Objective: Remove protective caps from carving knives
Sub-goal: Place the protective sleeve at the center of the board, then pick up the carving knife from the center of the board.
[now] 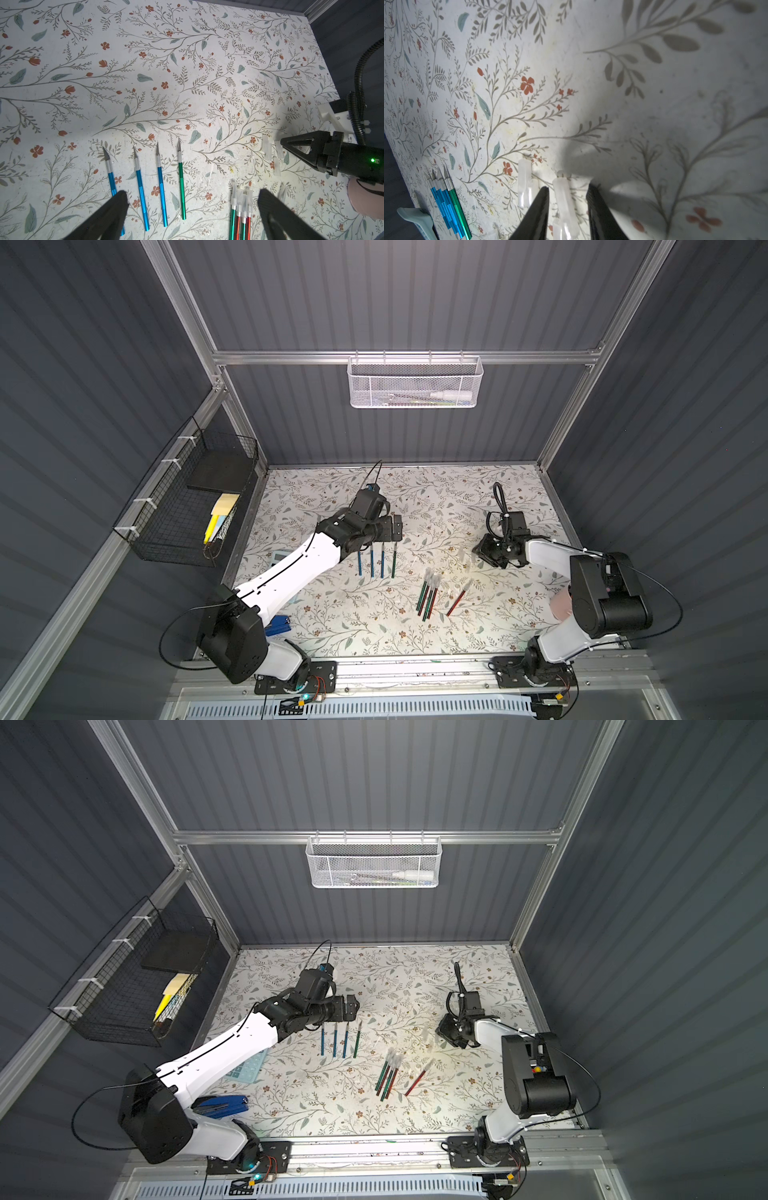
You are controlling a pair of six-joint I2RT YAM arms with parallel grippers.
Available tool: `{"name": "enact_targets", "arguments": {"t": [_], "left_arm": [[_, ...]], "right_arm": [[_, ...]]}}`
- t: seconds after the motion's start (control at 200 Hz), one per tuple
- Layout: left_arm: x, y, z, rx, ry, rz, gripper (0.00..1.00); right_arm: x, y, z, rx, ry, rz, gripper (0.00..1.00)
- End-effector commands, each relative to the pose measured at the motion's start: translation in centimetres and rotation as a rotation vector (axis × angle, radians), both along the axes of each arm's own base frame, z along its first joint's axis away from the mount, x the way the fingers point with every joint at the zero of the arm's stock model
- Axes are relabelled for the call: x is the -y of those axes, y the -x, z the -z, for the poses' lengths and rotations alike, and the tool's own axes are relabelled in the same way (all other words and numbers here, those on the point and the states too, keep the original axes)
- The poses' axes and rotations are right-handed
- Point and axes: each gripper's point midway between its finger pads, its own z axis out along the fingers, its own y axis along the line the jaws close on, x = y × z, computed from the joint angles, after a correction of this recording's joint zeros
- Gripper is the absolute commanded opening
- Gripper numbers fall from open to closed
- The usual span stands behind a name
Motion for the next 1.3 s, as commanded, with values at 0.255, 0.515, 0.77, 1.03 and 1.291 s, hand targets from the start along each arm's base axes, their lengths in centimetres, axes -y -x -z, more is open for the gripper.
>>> {"name": "enact_targets", "arguments": {"t": [0.255, 0.515, 0.77, 1.03, 1.291], "left_arm": [[-0.2, 0.6, 2.6, -0.080, -0.037, 0.015, 0.99], [2.3, 2.4, 4.8, -0.122, -0.087, 0.104, 0.99], [7.5, 6.1, 7.3, -0.178, -0.132, 0.236, 0.99], [8.6, 8.3, 10.8, -0.260, -0.148, 0.260, 0.99], [10.1, 10.2, 14.3, -0.362, -0.145, 0.332, 0.83]], "right_arm": [[-0.7, 0.5, -5.2, 0.091, -0.048, -0.027, 0.36], [-1.0, 1.8, -8.9, 0.161, -0.038, -0.042, 0.36], [-1.6, 3.1, -12.1, 0.238, -0.050, -0.048, 0.37], [-2.7, 3.6, -13.0, 0.245, -0.065, -0.081, 0.38], [-3.5, 3.5, -12.6, 0.235, -0.079, -0.099, 0.37]]}}
